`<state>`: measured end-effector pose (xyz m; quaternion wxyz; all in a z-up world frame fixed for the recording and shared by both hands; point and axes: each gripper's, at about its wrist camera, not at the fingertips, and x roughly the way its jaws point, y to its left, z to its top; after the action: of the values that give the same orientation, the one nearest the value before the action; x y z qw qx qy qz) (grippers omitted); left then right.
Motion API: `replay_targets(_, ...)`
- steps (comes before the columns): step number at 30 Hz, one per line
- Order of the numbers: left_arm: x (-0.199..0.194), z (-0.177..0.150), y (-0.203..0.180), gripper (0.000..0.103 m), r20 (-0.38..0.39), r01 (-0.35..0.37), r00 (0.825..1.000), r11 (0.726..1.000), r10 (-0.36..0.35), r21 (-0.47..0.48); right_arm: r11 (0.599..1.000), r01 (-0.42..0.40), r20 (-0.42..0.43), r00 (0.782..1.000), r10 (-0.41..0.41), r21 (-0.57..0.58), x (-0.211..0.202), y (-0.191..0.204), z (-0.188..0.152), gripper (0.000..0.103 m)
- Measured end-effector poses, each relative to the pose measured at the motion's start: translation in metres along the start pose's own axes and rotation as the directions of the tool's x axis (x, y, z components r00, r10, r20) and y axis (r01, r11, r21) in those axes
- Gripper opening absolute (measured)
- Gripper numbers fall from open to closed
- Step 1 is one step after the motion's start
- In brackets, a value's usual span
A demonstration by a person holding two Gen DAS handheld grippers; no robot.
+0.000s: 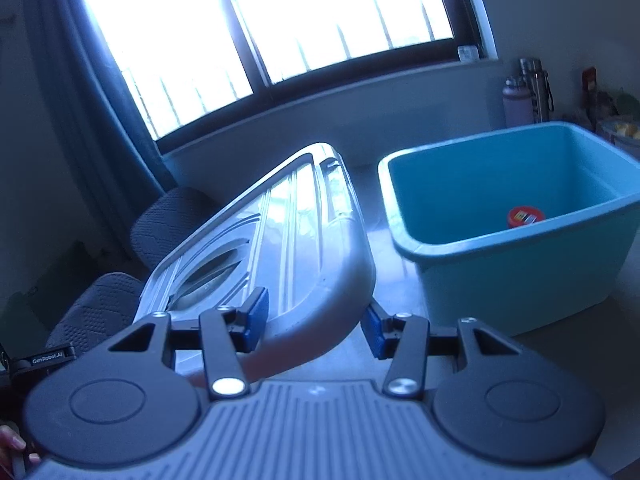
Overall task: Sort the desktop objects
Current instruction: 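Lift the white lid off the table with both grippers, then carry the lid with both grippers over the teal bin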
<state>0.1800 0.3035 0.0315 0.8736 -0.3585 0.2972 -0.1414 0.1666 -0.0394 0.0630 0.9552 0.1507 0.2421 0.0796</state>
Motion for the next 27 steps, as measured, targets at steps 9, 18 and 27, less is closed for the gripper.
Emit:
replay_targets(9, -0.053, -0.075, -0.011, 0.058, 0.044, -0.016, 0.999, 1.000, 0.016, -0.014, 0.999, -0.035, 0.003, 0.999, 0.035, -0.018, -0.064, -0.035, -0.018, 0.050)
replay_targets(18, -0.084, -0.127, -0.020, 0.058, 0.033, -0.015, 0.999, 1.000, 0.015, -0.009, 0.999, -0.029, 0.009, 1.000, 0.029, -0.015, -0.112, -0.054, -0.038, 0.050)
replay_targets(27, -0.101, -0.144, -0.026, 0.057, 0.003, 0.023, 1.000, 1.000, -0.023, 0.021, 0.999, 0.013, 0.048, 0.999, -0.015, 0.032, -0.156, -0.056, -0.057, 0.051)
